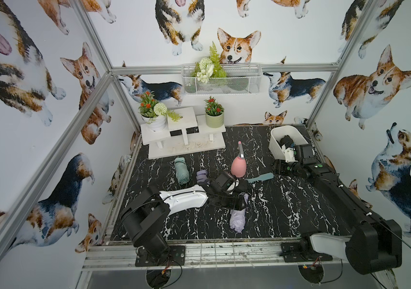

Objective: Put the umbrella into the storage box
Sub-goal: Pick up the umbrella from the center of the board.

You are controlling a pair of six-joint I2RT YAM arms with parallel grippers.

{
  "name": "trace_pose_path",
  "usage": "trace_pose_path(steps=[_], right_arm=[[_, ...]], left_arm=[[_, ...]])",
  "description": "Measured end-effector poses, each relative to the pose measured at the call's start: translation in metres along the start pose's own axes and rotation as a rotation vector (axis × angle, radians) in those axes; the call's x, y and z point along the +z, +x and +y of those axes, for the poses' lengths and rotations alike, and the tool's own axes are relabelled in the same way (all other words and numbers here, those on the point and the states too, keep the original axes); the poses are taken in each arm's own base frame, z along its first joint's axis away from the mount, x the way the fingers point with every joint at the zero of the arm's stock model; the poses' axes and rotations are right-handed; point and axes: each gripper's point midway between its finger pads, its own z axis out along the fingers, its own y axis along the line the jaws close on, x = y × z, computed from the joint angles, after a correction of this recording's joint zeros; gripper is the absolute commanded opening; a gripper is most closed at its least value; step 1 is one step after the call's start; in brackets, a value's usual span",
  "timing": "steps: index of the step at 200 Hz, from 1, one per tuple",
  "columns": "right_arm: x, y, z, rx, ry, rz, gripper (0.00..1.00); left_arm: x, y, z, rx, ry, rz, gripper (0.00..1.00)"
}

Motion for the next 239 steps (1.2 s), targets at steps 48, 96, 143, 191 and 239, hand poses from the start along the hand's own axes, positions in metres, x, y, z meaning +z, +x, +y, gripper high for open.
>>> trace_pose_path(steps=[48,96,143,191,239], right_arm=[[-0.002,0.005,0.002,0.014,-0.021,-0.009,0.64],[-0.012,0.010,0.004,-0.016,-0.048,-0.088,0.57],[-0.018,0.033,0.036,-0.279,-0.172,-0.224,0.55],[-0.022,0.076,0.099,-0.796,-0.326,-0.401,0.57],[-0.031,0.091,0.148,-1.189,-0.330,-0.545,0.62]], left_arm=[[0.015,0.007,0.008,-0.034,-0.026,0.043,0.51],[0.017,0.005,0.002,-0.034,0.002,0.052,0.32],[0.002,0.004,-0.007,-0.063,0.067,0.047,0.24],[-0.043,-0.001,-0.002,-0.140,0.176,-0.021,0.22],[-0.108,-0.028,0.019,-0.223,0.253,-0.193,0.19]])
